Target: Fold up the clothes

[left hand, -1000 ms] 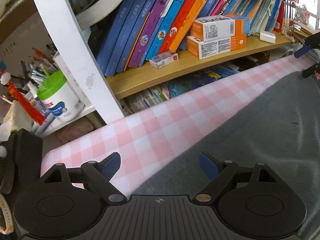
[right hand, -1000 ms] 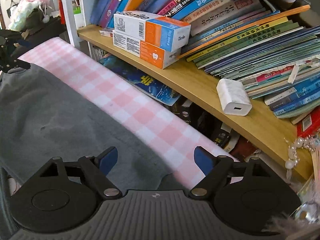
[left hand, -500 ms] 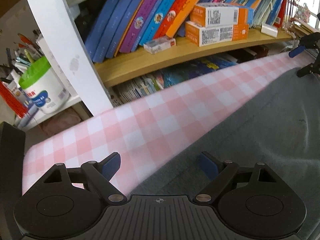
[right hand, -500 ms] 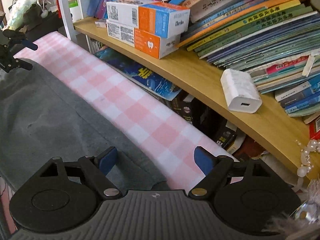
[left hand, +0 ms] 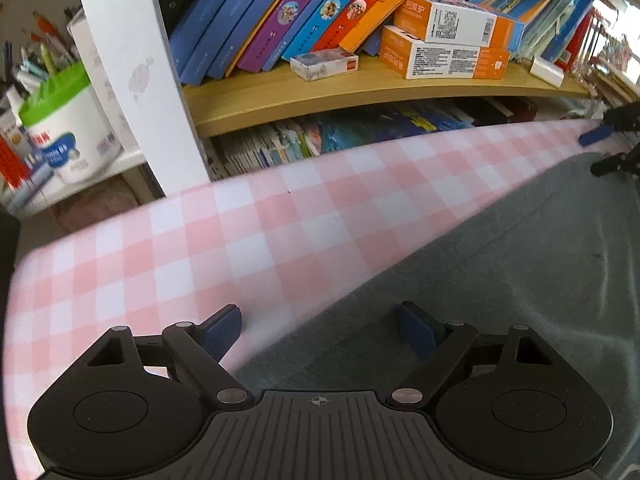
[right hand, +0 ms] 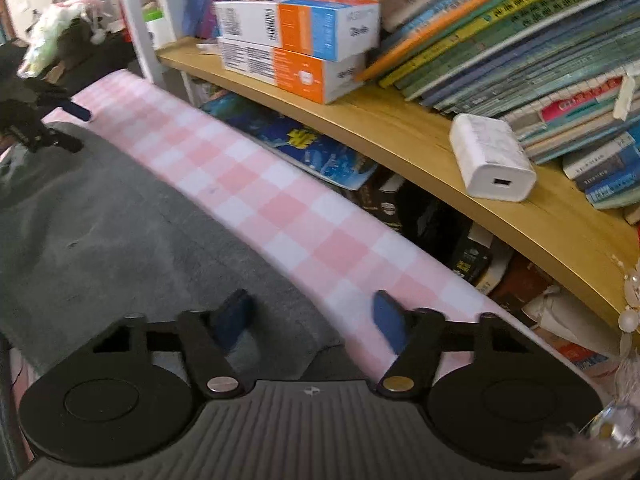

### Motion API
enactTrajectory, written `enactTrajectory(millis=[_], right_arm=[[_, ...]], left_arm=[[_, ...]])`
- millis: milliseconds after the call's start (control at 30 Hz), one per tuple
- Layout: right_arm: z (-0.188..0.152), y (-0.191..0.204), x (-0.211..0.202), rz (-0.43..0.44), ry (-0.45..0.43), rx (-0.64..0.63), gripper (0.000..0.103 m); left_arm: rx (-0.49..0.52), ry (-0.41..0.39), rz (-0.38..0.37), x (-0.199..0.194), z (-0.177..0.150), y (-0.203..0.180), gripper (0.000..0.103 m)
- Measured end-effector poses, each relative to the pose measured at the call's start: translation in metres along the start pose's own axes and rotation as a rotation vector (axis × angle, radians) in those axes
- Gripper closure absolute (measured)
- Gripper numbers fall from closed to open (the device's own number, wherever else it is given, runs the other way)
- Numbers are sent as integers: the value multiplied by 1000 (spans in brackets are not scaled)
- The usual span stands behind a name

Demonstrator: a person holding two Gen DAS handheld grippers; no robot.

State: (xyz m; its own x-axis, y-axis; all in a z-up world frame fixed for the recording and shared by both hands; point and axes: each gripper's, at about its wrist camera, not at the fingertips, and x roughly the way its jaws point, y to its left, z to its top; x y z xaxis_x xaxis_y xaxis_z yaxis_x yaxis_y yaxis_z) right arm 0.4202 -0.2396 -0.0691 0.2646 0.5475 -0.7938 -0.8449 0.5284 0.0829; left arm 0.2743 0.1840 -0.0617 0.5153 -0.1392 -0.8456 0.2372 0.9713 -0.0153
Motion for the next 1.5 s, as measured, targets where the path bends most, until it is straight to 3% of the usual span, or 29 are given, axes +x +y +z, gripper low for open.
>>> enactTrajectory(millis=[67,200,300,467,767,1100,1500], right_arm=[[-1,1,-1,12,-3,-4,64],[-2,3,-4,37,-10,-12,82],[-3,4,-6,50,-14,-14,88],[-7,15,-13,15,-19,-41,92],[-14,36,-51,-62,-103,-62,93],[-31,85,-115,-160,-197,-134,94],[-80,159,-189,-240,-270,-225,94]], left_arm=[[10,-3,-11,-1,0,-3,24],[46,0,-49,-4,3,-7,52],[60,9,-79,-5,5,-8,76],[88,3,-94,-11,6,-12,96],[129,-107,-70,-55,4,-29,99],[140,-220,-45,-120,-24,-55,99],[122,-308,-18,-196,-68,-91,99]])
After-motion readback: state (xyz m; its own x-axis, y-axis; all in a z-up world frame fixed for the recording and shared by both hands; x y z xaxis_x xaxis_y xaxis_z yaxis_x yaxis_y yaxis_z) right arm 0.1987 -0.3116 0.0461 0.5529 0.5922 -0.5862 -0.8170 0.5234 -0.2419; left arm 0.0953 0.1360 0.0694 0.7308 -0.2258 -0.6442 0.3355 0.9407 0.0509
